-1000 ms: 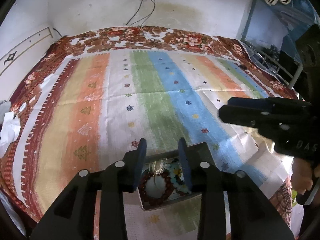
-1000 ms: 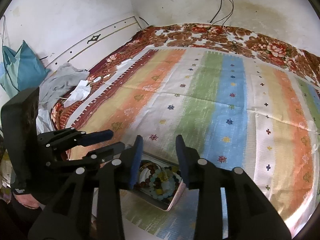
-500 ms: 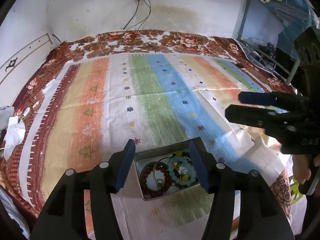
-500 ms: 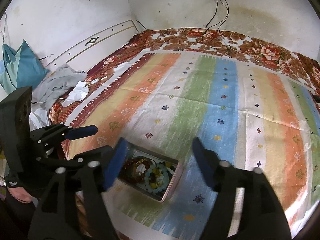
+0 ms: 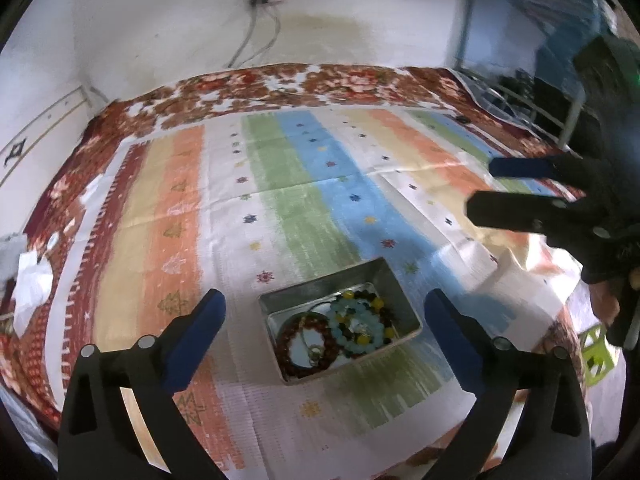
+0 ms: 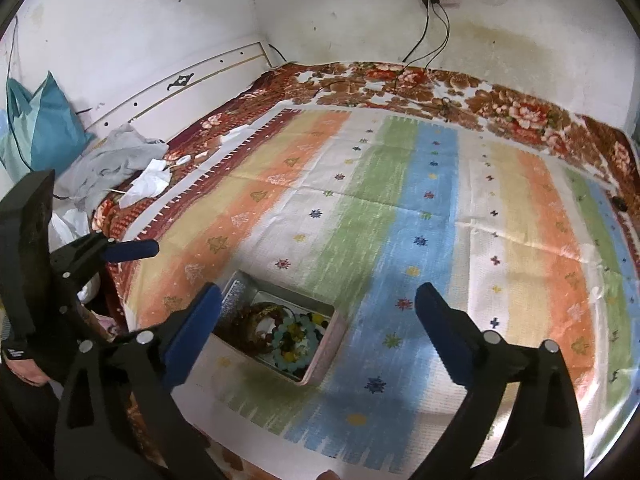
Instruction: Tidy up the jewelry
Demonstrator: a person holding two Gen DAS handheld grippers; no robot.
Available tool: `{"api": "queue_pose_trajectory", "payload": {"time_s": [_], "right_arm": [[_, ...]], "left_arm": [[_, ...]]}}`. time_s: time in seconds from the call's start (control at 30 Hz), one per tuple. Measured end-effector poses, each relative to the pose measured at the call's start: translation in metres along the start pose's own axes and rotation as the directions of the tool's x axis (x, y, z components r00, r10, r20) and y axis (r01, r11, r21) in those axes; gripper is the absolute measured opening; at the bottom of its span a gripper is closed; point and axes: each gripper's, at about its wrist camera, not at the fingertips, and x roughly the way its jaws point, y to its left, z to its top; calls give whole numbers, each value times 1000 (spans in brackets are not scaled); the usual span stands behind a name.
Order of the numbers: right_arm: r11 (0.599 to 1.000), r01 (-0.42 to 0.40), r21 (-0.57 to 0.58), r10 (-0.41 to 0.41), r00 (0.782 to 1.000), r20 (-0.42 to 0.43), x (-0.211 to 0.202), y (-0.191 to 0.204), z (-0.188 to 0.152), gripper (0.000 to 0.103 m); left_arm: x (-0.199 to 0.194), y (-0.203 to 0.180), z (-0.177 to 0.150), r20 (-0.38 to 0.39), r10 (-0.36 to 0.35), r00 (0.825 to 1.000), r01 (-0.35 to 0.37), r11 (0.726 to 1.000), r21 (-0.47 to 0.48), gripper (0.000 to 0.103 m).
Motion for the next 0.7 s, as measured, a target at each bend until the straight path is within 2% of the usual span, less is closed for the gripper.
{"api": "queue_pose_trajectory", "payload": {"time_s": [0.17,0.53,0.7], "right_arm": [[1000,21,-5,-21,1000,9,-7,0,-1,98],[1000,30,-5,-30,999,11,-16,-1,-7,98],[1000,-4,-1,4,1000,3,-19,2,-10,98]], "left_arm": [[3,-9,-2,-37,8,999,-7,1000,30,98],[-13,-1,-4,-6,71,997,-71,997,-18,98],[-14,-2,-4,-4,100,995,-100,995,-15,98]]}}
